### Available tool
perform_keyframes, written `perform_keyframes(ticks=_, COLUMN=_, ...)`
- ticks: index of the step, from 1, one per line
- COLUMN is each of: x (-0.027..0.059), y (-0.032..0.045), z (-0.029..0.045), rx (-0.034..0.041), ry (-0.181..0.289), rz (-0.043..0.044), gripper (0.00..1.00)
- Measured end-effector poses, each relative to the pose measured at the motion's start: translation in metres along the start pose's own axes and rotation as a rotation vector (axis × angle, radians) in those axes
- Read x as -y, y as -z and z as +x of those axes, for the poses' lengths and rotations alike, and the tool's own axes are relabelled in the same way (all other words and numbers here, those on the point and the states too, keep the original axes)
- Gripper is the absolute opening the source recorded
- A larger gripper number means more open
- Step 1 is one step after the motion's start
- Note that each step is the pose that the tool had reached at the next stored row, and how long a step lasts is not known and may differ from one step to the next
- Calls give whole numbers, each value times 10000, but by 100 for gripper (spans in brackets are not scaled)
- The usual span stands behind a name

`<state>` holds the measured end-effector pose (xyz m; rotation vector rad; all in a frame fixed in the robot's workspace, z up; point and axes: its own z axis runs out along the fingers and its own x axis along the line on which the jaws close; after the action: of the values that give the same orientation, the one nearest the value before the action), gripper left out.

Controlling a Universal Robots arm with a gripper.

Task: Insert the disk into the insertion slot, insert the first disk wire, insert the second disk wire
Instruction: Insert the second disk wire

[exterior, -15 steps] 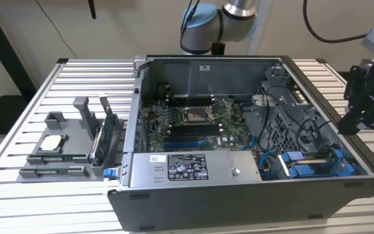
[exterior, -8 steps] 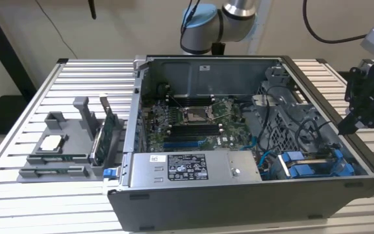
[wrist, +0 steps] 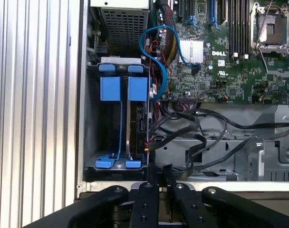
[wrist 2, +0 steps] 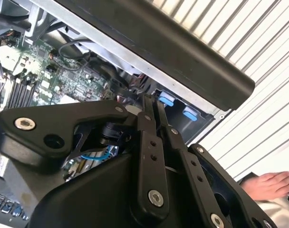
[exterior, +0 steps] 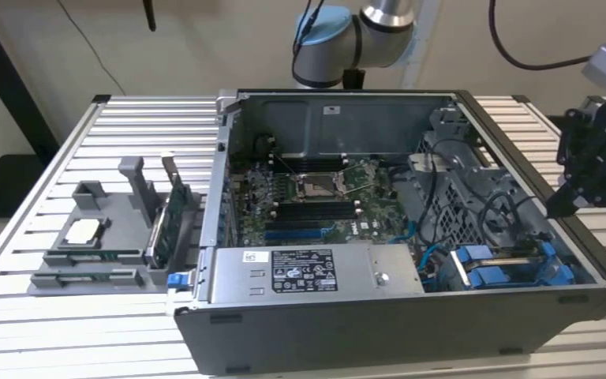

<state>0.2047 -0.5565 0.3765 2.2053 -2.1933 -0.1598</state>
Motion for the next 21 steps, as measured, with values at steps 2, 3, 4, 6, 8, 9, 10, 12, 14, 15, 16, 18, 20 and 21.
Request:
perform_keyframes(ticks=2, x=-32, y=4, z=0, rx=0, ry=-1, rz=3, gripper=16)
perform_keyframes(ticks=3, x=-48, y=9, z=-1, rx=-1, ry=-1, rz=7, gripper=16)
perform_keyframes(ticks=4, x=-65, y=15, z=-1, rx=-3, ry=-1, rz=11, gripper=16)
perform_keyframes(ticks=6, x=-102, y=27, z=-2, rx=-1, ry=0, rz=19, gripper=16)
perform_keyframes(ticks=8, x=-136, y=46, z=-3, rx=-2, ry=1, rz=28, gripper=16)
perform_keyframes(ticks=9, x=-151, y=59, z=-4, rx=-1, ry=1, rz=32, gripper=16)
perform_keyframes(ticks=10, x=-165, y=72, z=-5, rx=-1, ry=1, rz=35, gripper=16)
perform_keyframes(ticks=12, x=-187, y=100, z=-6, rx=-1, ry=1, rz=40, gripper=16)
perform_keyframes(ticks=14, x=-208, y=121, z=-8, rx=-1, ry=1, rz=43, gripper=16)
perform_keyframes(ticks=15, x=-221, y=124, z=-8, rx=1, ry=2, rz=46, gripper=16)
perform_keyframes(ticks=16, x=-238, y=125, z=-9, rx=1, ry=2, rz=51, gripper=16)
perform_keyframes(ticks=18, x=-276, y=127, z=-9, rx=-2, ry=2, rz=62, gripper=16)
perform_keyframes(ticks=20, x=-325, y=125, z=-9, rx=-1, ry=3, rz=75, gripper=16)
perform_keyframes(ticks=21, x=-352, y=124, z=-10, rx=0, ry=4, rz=82, gripper=16)
